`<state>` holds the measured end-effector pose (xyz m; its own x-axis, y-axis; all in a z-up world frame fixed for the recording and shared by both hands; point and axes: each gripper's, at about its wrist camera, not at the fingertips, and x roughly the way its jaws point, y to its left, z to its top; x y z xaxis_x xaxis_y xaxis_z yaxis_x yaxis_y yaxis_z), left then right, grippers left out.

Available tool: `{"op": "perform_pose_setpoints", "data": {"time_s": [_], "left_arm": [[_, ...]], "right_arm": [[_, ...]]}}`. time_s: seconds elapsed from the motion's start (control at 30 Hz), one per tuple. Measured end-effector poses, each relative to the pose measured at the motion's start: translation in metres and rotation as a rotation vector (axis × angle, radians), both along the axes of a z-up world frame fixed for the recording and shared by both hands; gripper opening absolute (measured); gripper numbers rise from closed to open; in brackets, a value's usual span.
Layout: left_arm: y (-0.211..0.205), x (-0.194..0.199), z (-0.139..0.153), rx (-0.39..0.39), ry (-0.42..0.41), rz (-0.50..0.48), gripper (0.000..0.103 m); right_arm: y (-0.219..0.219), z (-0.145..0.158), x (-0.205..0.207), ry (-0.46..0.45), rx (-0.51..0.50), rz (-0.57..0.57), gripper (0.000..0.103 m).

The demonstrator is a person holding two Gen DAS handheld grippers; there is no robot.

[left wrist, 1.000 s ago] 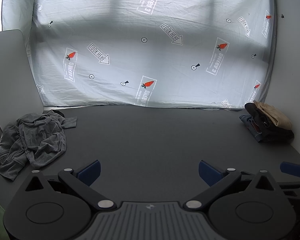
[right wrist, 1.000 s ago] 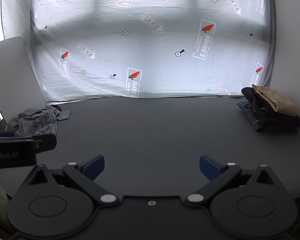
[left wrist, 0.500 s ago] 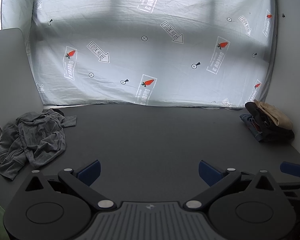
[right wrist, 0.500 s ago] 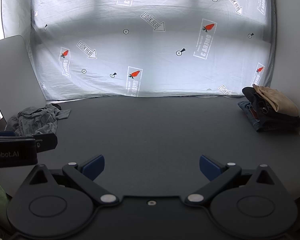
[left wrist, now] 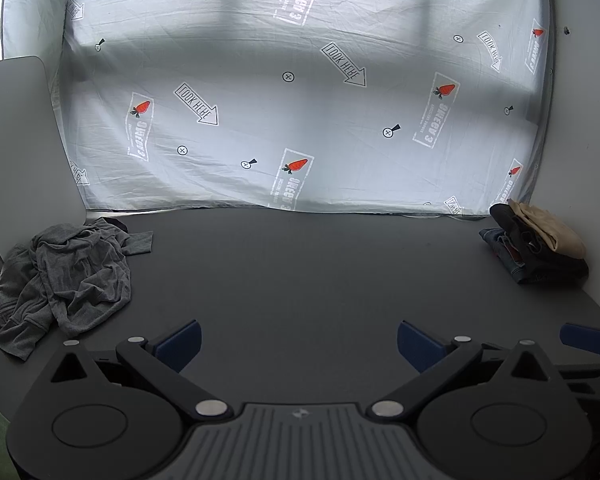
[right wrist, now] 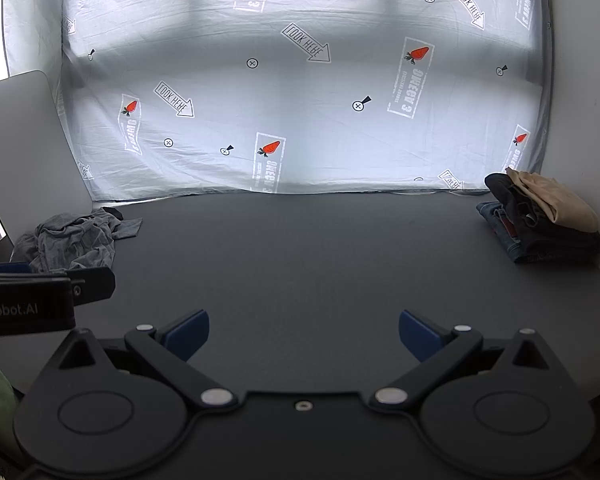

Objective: Fold clothes

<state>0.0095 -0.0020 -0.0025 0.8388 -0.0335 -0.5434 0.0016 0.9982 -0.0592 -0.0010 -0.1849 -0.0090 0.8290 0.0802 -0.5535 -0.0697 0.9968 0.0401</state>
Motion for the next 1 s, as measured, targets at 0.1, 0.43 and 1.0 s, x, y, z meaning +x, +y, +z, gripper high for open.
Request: {"op": "perform_pose_setpoints", "data": {"time_s": [0.1,0.43,1.0], "left_arm": [[-0.001,0.001,0.000,0.001,-0.001,-0.001,0.103],[0.000,0.006,-0.002,0.003,0.010,0.005,0.103],[-0.011,0.048,-0.025,-0.190,0.108,-0.035,0.103]], "right_arm": [[-0.001,0.001,0.002,-0.001,0.000,-0.002,0.102],[-0.002,0.000,0.004,-0.001,0.000,-0.001,0.102],[-0.036,-0.014,0.023,0.020,-0.020,-0.044,0.102]]}}
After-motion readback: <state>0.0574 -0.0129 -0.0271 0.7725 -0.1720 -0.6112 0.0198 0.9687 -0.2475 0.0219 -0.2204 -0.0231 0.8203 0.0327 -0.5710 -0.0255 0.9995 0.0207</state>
